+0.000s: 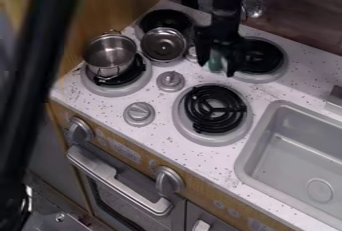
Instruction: Move the cucumber to the lower right burner
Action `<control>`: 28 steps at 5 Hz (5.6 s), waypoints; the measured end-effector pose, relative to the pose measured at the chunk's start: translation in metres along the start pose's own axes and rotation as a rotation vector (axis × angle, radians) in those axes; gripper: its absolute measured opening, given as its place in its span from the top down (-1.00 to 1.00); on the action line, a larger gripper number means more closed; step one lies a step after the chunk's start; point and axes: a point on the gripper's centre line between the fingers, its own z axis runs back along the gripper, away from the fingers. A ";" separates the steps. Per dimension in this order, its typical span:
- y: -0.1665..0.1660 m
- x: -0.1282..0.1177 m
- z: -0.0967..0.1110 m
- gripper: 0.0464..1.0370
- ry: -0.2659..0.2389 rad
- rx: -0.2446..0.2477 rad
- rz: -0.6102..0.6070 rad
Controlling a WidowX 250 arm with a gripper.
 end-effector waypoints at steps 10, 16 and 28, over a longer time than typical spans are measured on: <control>0.042 0.039 0.017 -0.92 -0.216 0.149 0.287; 0.039 0.043 -0.018 -0.31 -0.152 0.183 0.337; -0.022 -0.049 0.008 0.34 -0.033 0.031 0.133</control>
